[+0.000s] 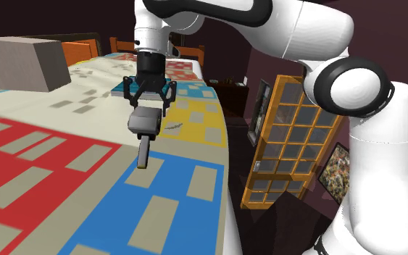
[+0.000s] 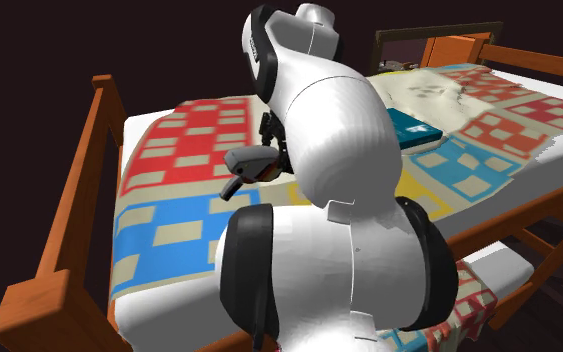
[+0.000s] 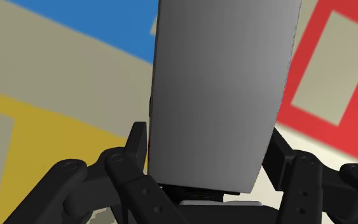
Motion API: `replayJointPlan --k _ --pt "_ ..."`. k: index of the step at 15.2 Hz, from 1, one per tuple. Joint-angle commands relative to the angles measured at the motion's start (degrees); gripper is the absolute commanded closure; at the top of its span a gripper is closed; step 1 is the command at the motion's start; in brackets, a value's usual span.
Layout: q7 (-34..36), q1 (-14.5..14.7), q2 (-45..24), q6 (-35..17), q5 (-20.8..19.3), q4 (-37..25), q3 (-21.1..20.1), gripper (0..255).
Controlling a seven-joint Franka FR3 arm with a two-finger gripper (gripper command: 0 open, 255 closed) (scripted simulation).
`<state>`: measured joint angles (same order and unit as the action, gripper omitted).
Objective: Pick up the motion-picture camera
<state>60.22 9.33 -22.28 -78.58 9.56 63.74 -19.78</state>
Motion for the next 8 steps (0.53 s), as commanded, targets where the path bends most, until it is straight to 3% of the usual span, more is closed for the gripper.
replayJointPlan --k 1,8 --pt "0.62 0.36 -1.01 2.11 -0.24 -3.22 -0.07 255" --pt "3.24 2.61 -6.95 11.03 -1.66 -18.33 -0.31 255"
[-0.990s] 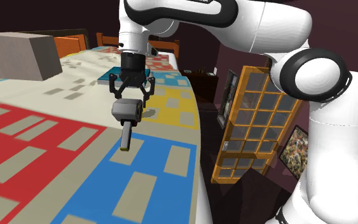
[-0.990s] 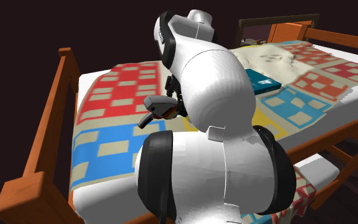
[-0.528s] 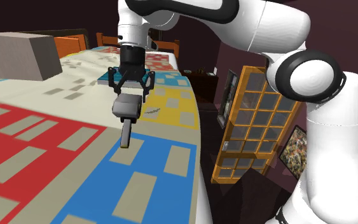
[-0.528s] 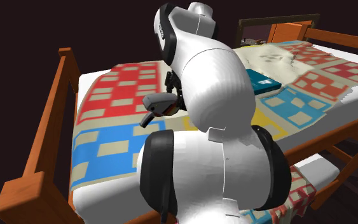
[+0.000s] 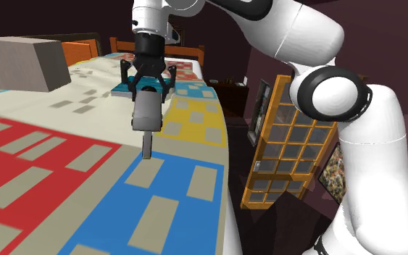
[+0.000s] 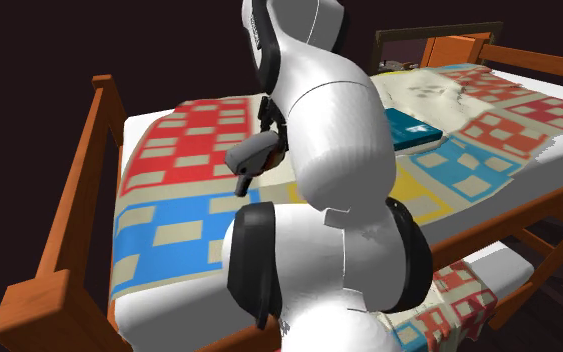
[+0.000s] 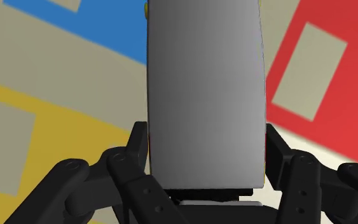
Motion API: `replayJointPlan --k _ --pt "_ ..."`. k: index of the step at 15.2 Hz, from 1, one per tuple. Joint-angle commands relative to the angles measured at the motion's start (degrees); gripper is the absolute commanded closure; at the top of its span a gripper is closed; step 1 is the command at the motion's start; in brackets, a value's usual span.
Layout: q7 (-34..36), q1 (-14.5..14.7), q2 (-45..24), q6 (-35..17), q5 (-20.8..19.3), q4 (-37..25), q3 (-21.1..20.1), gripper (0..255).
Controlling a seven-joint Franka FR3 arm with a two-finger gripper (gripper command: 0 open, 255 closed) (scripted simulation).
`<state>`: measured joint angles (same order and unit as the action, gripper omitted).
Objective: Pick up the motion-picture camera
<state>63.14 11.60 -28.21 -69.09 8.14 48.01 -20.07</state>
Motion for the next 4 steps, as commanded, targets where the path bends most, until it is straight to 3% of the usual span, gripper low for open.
replayJointPlan --k 1,2,4 --pt "0.83 0.96 -2.54 3.37 -0.60 -6.02 -0.04 255" --pt "1.45 1.83 -4.67 5.69 -1.11 -10.55 -0.05 255" --pt "1.55 2.01 -5.08 6.11 -1.20 -11.40 -0.03 255"
